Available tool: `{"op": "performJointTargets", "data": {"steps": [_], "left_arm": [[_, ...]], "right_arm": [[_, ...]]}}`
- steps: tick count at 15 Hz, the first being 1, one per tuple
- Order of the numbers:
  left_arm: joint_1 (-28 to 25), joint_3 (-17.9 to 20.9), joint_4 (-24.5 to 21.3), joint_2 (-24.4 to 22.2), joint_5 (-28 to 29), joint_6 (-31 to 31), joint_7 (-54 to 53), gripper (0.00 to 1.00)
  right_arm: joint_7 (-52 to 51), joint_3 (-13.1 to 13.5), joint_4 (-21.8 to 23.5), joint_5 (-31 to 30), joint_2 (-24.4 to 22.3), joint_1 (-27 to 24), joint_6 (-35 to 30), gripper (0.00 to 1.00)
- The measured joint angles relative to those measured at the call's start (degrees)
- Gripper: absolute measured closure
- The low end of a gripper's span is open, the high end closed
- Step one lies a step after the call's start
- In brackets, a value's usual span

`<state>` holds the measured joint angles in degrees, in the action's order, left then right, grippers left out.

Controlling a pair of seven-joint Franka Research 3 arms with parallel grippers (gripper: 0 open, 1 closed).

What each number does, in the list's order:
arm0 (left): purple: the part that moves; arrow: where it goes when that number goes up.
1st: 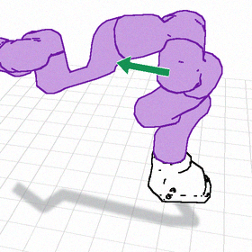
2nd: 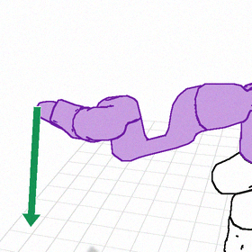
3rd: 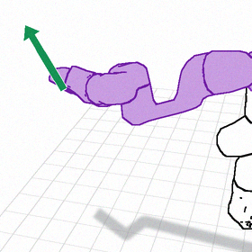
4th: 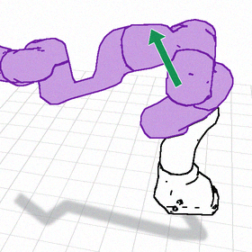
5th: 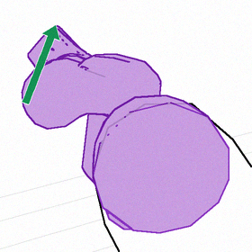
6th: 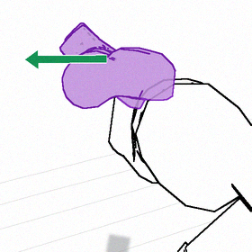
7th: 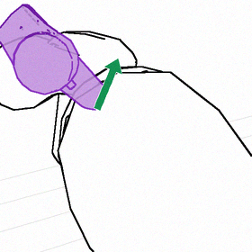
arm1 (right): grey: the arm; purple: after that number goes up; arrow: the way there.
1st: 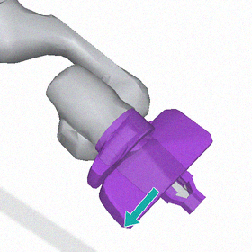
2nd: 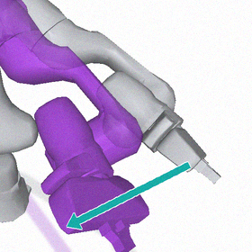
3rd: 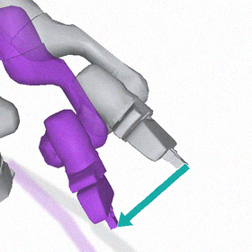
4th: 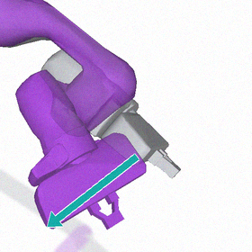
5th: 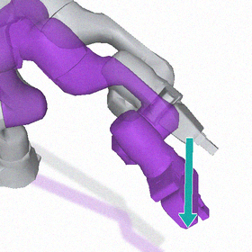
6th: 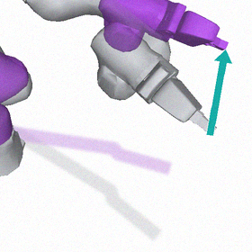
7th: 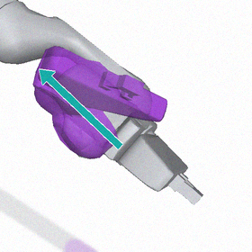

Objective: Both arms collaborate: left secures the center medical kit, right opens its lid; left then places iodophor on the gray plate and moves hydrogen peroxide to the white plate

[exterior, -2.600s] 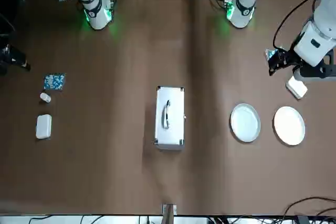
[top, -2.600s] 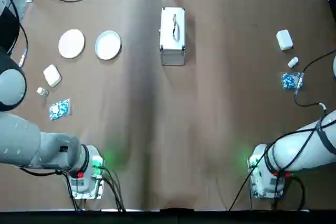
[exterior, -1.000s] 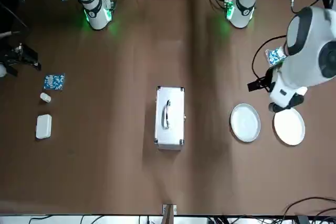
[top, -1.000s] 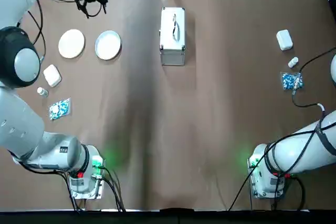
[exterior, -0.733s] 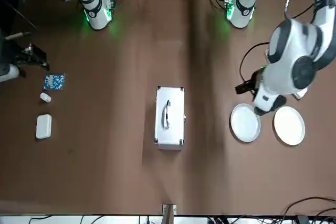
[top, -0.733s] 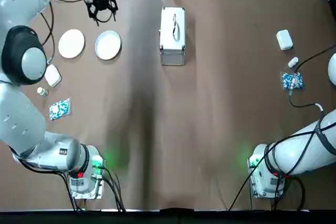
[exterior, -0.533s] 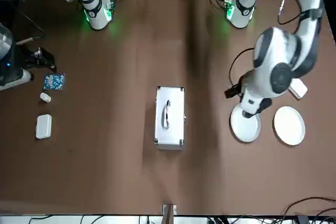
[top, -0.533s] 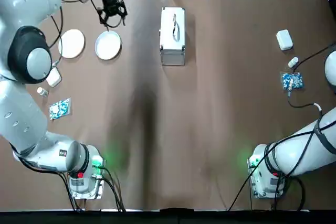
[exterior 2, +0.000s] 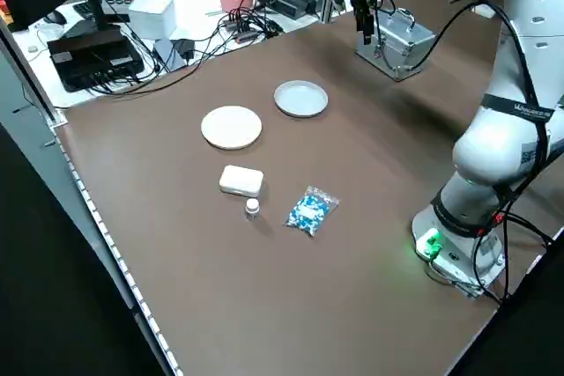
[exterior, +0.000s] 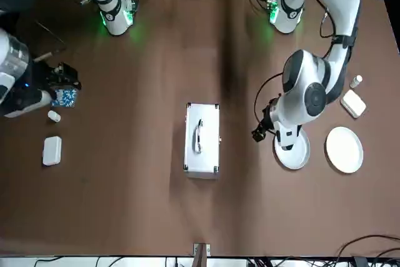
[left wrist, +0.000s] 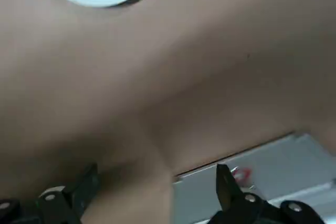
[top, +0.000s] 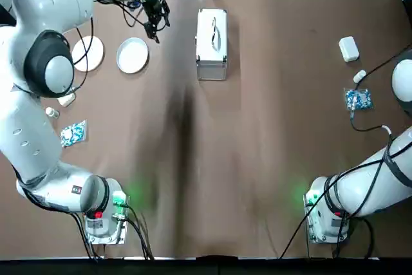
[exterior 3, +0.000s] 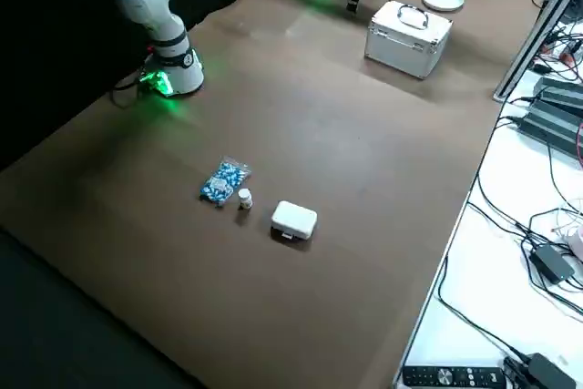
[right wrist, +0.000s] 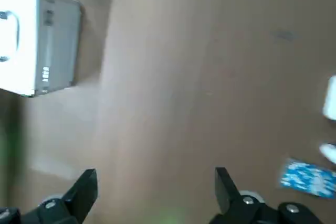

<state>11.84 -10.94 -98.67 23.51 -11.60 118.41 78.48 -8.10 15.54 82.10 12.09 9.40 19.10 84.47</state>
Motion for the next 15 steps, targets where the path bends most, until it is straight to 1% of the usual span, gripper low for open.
{"op": "performJointTargets", "data": {"steps": [3,7,9,12,13,15], "left_arm": [[0.81,-0.72,0.50,2.62,-0.01,4.31,13.53,0.00],[2.66,-0.95,3.70,7.42,-0.02,8.15,26.22,0.00],[3.17,-0.97,5.46,9.93,-0.29,9.50,28.48,0.00],[3.74,-0.98,8.63,13.41,-1.79,9.89,29.99,0.00],[4.46,-1.08,10.47,15.43,-1.91,9.89,29.99,0.00],[5.71,-1.15,11.39,16.49,-1.93,9.90,30.22,0.00]], "right_arm": [[2.78,-0.10,0.02,4.96,1.82,2.34,0.89,0.01],[7.45,-0.21,0.10,10.68,4.75,5.89,4.68,0.01],[10.08,-0.25,0.14,13.46,6.91,7.87,8.24,0.01],[14.32,-0.31,0.16,17.60,10.08,10.91,14.37,0.01],[16.36,-0.32,0.15,20.30,11.53,12.60,17.33,0.01],[18.64,-0.34,0.16,21.79,12.58,14.19,20.04,0.01]]}}
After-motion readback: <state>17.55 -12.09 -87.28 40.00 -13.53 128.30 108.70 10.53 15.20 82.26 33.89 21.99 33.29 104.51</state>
